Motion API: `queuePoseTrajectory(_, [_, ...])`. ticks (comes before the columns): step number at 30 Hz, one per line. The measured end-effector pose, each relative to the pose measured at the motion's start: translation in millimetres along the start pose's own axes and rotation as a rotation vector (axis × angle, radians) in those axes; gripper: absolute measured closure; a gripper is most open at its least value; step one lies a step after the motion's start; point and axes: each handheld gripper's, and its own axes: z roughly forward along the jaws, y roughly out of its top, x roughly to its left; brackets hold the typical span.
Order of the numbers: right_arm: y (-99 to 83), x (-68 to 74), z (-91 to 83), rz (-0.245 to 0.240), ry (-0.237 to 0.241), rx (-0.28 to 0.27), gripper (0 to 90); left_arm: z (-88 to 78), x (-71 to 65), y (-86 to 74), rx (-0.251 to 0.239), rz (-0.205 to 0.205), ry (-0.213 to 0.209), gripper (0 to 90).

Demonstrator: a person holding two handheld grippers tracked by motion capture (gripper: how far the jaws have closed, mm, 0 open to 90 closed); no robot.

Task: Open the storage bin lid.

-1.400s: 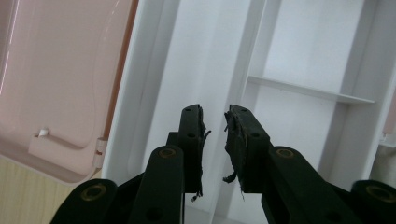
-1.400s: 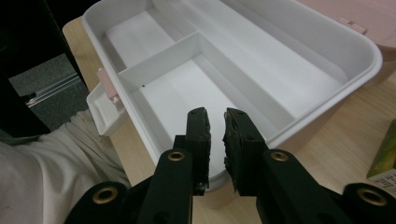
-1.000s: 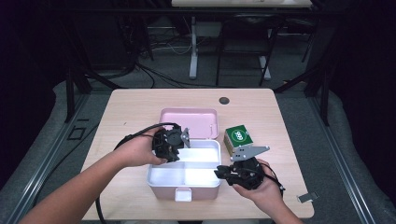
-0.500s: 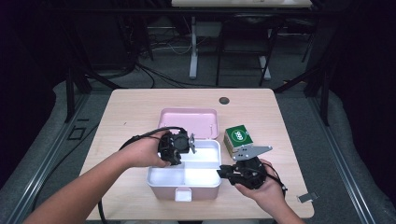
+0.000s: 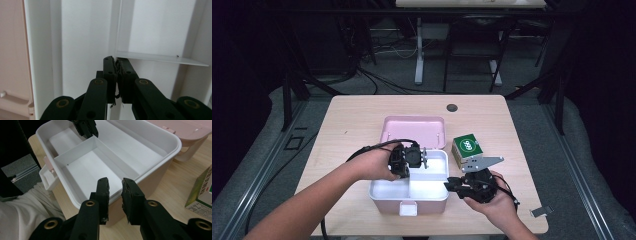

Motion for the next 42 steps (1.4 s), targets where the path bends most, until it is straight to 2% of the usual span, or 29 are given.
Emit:
queuePoseTrajectory(5, [0.0,0.3,-0.7,-0.001,0.001,0.0,75.1,6.5,-0.5,3.1,0.021,0.011,-0.004,85.8])
queuePoseTrajectory(14, [-0.2,-1.0,-3.1,0.001,-0.008,-0.001,75.3,7.5,-0.5,4.4,0.03,0.028,-0.009,86.9])
queuePoseTrajectory(15, [-0.1,-1.1,-3.3,0.001,-0.007,-0.001,75.2,6.8,-0.4,5.5,0.043,0.04,-0.007,87.0])
queuePoseTrajectory(24, [3.0,-4.7,-13.2,0.0,-0.032,-0.009,74.7,4.5,-2.7,5.6,0.038,0.055,0.009,87.7])
queuePoseTrajectory(30, [4.1,-7.1,-19.8,0.005,-0.049,-0.022,74.6,-2.7,-3.4,3.6,0.019,0.04,0.018,89.0])
queuePoseTrajectory(33, [3.8,-8.0,-22.8,0.006,-0.056,-0.024,74.4,-9.5,-3.6,2.7,0.014,0.042,0.044,89.3])
queuePoseTrajectory(38, [3.5,-9.9,-26.8,0.011,-0.063,-0.027,74.3,-26.6,0.8,-2.1,-0.003,0.004,0.062,89.3])
queuePoseTrajectory(42, [3.1,-10.3,-26.2,0.015,-0.064,-0.027,74.1,-30.0,3.6,-9.1,0.003,-0.017,0.061,89.3])
